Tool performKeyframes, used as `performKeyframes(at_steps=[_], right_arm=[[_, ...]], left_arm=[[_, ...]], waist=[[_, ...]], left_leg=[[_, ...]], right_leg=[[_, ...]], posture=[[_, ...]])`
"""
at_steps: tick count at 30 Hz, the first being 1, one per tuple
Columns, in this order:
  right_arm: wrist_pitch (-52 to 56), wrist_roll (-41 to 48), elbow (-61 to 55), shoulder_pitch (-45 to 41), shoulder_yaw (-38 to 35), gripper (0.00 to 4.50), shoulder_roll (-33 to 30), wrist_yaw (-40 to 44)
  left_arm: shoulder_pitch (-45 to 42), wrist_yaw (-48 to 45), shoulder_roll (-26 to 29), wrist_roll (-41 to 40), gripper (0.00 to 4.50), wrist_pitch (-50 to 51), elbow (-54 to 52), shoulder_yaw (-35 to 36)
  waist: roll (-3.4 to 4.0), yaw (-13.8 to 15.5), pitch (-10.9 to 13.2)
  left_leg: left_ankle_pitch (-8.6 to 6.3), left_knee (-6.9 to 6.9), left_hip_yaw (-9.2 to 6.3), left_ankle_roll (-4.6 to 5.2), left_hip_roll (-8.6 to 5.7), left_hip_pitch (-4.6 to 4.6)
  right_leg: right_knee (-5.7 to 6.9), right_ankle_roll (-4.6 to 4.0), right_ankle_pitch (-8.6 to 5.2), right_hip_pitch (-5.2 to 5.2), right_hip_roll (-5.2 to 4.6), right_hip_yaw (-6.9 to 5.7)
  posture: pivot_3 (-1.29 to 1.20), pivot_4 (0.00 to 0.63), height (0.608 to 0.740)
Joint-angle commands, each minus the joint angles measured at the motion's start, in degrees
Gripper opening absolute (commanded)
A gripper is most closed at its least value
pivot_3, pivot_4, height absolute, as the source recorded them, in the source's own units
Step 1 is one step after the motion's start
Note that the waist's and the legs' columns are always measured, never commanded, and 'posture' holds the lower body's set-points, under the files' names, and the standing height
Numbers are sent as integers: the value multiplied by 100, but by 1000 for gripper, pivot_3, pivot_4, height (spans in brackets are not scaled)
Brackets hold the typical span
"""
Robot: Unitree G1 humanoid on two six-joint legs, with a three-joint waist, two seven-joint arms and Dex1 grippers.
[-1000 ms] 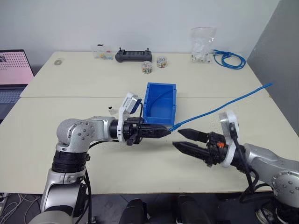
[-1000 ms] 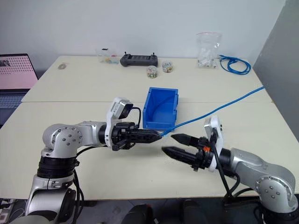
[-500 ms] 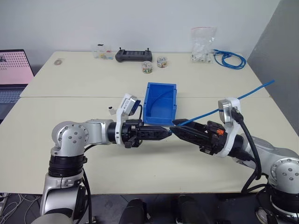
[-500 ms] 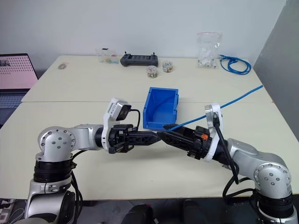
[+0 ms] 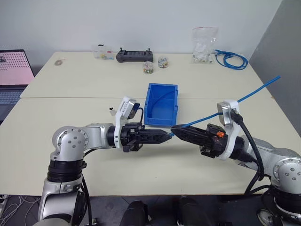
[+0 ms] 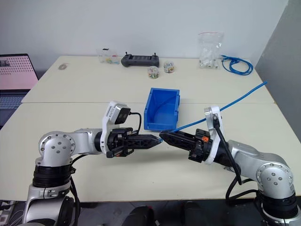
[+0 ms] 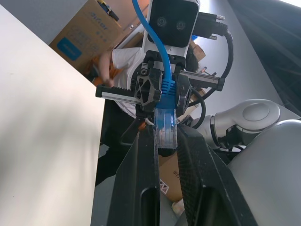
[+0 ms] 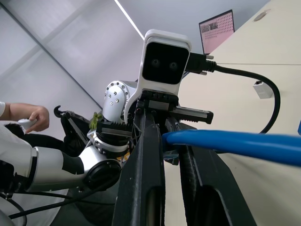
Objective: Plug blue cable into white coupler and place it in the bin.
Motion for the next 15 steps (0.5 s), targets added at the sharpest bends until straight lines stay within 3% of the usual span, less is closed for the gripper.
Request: performKeyframes(at_steps=[1,3,10,15], right_arm=[[-190,311,-154,-95,-29,144,-36,56],[-193,301,-156,-100,7,144,-37,56],[-253,106,-104,-109,79,143,-32,103],[-358,-390,121,-125,103,142,-28,271]], left_arm=[[4,73,56,-109,250,-52,39,134],[0,98,64,-108,951,-94,51,142],[132,63,274,-15,2257,-249,-32,170],[734,36,835,110,3380,-522,-608,432]], waist=[[0,0,0],[0,-1,0],[0,-5,0],[1,-17,0]], left_leg=[[0,0,0,0,0,0],[0,0,0,0,0,-1],[0,-1,1,0,1,-4],[0,-5,5,0,2,-5]], right_leg=[[0,0,0,0,0,0],[0,0,0,-1,0,0],[0,0,0,-6,1,1],[0,0,0,-11,1,5]], posture=[[0,150,740],[0,150,740],[0,150,740],[0,150,740]])
